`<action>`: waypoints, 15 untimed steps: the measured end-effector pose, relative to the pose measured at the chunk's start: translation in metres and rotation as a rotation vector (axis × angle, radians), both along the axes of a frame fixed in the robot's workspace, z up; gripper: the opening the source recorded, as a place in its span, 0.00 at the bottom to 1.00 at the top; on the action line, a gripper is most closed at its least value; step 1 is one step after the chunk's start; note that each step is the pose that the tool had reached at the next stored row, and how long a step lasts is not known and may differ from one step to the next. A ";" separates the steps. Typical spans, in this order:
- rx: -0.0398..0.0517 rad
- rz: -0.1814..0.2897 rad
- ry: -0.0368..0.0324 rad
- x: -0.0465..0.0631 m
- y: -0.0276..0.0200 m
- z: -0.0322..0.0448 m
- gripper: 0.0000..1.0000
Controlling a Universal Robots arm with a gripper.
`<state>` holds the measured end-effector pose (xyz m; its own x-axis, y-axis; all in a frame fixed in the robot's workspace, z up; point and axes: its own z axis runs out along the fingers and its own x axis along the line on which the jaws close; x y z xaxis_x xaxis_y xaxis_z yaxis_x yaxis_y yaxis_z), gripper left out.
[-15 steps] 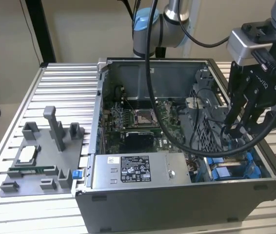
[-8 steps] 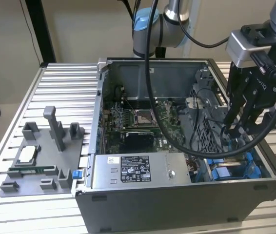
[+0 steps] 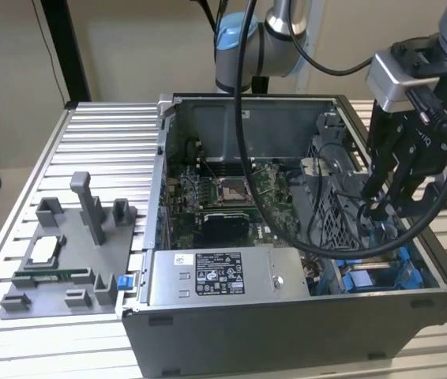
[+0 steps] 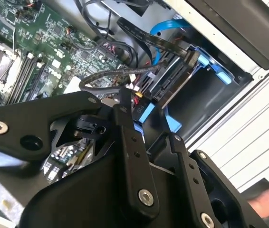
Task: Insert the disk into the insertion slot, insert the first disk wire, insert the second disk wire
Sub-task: 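Insert the first disk wire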
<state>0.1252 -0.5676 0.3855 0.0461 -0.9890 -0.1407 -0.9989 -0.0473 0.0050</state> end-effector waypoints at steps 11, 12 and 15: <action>0.0264 0.000 -0.0001 0.000 -0.0021 -0.0023 1.00; 0.0267 0.000 -0.0001 0.000 -0.0021 -0.0024 1.00; 0.0268 0.000 -0.0001 0.000 -0.0022 -0.0024 1.00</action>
